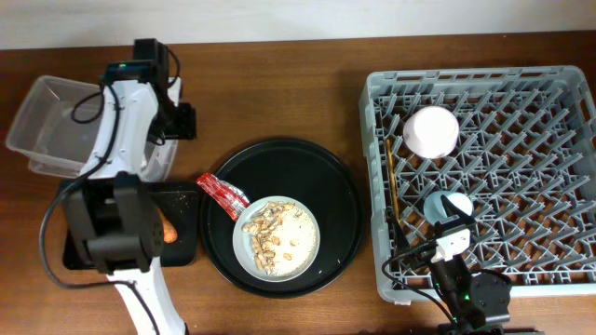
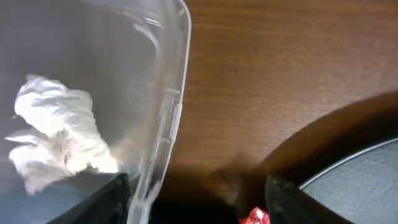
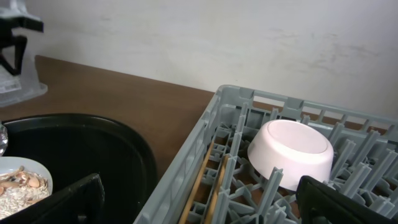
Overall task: Sort waste into correct bins and load items into the dishwasher rack
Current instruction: 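Reach the left gripper to the red packet and grasp it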
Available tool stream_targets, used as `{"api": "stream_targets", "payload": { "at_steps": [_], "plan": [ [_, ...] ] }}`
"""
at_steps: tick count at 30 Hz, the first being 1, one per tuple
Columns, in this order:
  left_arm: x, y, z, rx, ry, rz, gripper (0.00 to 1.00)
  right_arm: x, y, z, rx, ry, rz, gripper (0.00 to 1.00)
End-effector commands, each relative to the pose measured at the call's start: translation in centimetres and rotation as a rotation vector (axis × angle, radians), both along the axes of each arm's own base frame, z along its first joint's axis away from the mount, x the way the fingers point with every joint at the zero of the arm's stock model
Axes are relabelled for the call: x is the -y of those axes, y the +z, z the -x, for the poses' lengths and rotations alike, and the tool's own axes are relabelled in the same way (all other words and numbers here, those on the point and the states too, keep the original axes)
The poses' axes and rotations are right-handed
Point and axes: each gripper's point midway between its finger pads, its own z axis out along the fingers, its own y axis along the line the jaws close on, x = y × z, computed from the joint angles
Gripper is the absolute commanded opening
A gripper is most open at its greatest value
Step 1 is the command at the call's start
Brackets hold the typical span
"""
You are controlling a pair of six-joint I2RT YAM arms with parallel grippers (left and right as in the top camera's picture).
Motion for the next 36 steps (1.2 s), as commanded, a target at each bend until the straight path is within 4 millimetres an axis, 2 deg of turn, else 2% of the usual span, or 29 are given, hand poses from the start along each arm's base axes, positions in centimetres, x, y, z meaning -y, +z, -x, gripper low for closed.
{"api": "stream_targets", "payload": {
  "at_steps": [1,2,3,4,6,7,10,13,14,15,17,18,21,23,24,26,27,28,31,33,35,36],
  "plan": [
    [0.1,-3.1,-0.1,-0.055,-0.036,-0.021,0.57,0.0,-0.2,0.0,-0.002,0.005,-0.009,0.98],
    [0.2,-3.5,-0.1,-0.057,-0.017,-0.01,0.53,0.0,-0.2,0.0,-0.002,0.005,-0.009,0.98],
    [0.9,-3.8,-0.2,-0.06,-0.011,0.031,0.45,0.0,-0.2,0.0,-0.002,0.005,-0.009,0.98],
    [1.9,-3.9,-0.2,-0.06,-0.018,0.082,0.33,0.0,-0.2,0.0,-0.002,0.005,-0.009,0.98],
    [3.2,-3.7,-0.3,-0.056,-0.027,0.148,0.23,0.0,-0.2,0.0,-0.002,0.005,-0.009,0.98],
    [3.9,-3.5,-0.5,-0.047,-0.016,0.183,0.22,0.0,-0.2,0.0,-0.002,0.005,-0.009,0.98],
    [8.0,-2.8,-1.1,-0.023,-0.03,0.365,0.22,0.0,-0.2,0.0,-0.002,0.005,-0.009,0.98],
    [10.1,-2.6,-1.2,-0.014,-0.064,0.394,0.23,0.0,-0.2,0.0,-0.002,0.005,-0.009,0.98],
    [10.4,-2.6,-1.3,-0.01,-0.071,0.393,0.28,0.0,-0.2,0.0,-0.002,0.005,-0.009,0.98],
    [10.7,-2.6,-1.4,-0.005,-0.078,0.393,0.46,0.0,-0.2,0.0,-0.002,0.005,-0.009,0.98],
    [11.0,-2.4,-1.5,-0.002,-0.087,0.39,0.98,0.0,-0.2,0.0,-0.002,0.005,-0.009,0.98],
    [10.9,-2.0,-1.5,-0.002,-0.082,0.383,0.99,0.0,-0.2,0.0,-0.002,0.005,-0.009,0.98],
    [9.3,0.5,-2.0,0.015,-0.041,0.304,0.99,0.0,-0.2,0.0,-0.002,0.005,-0.009,0.98],
    [8.5,3.5,-2.4,0.058,-0.037,0.264,0.99,0.0,-0.2,0.0,-0.002,0.005,-0.009,0.98],
    [8.2,5.6,-2.4,0.087,-0.039,0.252,0.99,0.0,-0.2,0.0,-0.002,0.005,-0.009,0.98],
    [8.9,9.3,-1.6,0.127,-0.059,0.255,0.99,0.0,-0.2,0.0,-0.002,0.005,-0.009,0.98],
    [9.9,11.3,-0.6,0.146,-0.086,0.258,0.99,0.0,-0.2,0.0,-0.002,0.005,-0.009,0.98],
    [10.7,12.0,-0.1,0.148,-0.105,0.262,0.99,0.0,-0.2,0.0,-0.002,0.005,-0.009,0.98],
    [14.3,12.3,2.1,0.097,-0.178,0.306,0.99,0.0,-0.2,0.0,-0.002,0.005,-0.009,0.98],
    [16.1,10.7,4.2,0.008,-0.235,0.277,0.95,0.0,-0.2,0.0,-0.002,0.005,-0.009,0.98],
    [17.1,8.6,6.4,-0.09,-0.256,0.234,0.67,0.0,-0.2,0.0,-0.002,0.005,-0.009,0.98],
    [17.6,7.3,7.8,-0.146,-0.246,0.203,0.63,0.0,-0.2,0.0,-0.002,0.005,-0.009,0.98]
  ]
}}
